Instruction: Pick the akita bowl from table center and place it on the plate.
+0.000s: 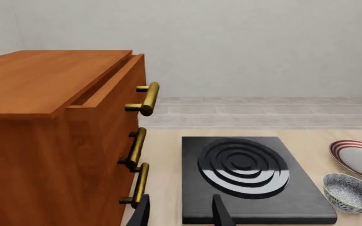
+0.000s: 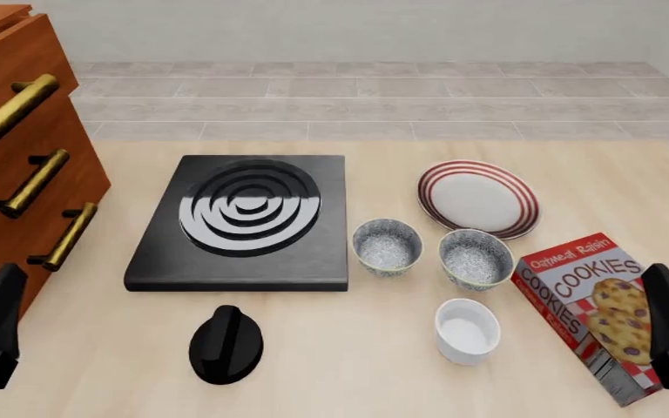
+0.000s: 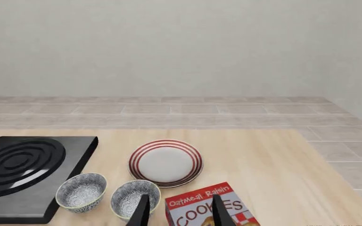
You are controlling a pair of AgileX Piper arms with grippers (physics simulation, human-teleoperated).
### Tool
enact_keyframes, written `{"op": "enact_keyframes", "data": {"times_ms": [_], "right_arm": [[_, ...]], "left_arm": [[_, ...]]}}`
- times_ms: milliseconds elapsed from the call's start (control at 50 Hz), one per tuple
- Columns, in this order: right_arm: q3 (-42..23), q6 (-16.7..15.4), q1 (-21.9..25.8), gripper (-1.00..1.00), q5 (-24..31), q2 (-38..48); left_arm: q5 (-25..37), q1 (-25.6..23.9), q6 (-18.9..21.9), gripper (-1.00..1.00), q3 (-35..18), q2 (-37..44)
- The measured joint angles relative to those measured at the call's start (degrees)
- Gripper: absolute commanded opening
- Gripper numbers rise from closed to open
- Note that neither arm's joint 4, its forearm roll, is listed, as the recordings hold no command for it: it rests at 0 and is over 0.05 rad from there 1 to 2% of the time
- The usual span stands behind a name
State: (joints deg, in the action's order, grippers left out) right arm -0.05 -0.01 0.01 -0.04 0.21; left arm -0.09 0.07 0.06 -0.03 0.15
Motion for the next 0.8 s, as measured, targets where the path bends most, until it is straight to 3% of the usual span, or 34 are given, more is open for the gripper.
{"op": "enact_keyframes", "data": {"times_ms": [360, 580, 800], "right_arm": [[-2.6, 0.0, -0.6, 1.00, 2.0, 2.0], [-9.2, -1.1, 0.5, 1.00, 8.3, 3.1], [-17.6, -2.5, 5.4, 1.00, 13.0, 10.6]], "left_arm": [[0.3, -0.5, 0.5, 1.00, 0.0, 0.1], [0.4, -0.4, 0.6, 1.00, 0.0, 0.2], [0.7, -0.7, 0.4, 1.00, 0.0, 0.3]]}}
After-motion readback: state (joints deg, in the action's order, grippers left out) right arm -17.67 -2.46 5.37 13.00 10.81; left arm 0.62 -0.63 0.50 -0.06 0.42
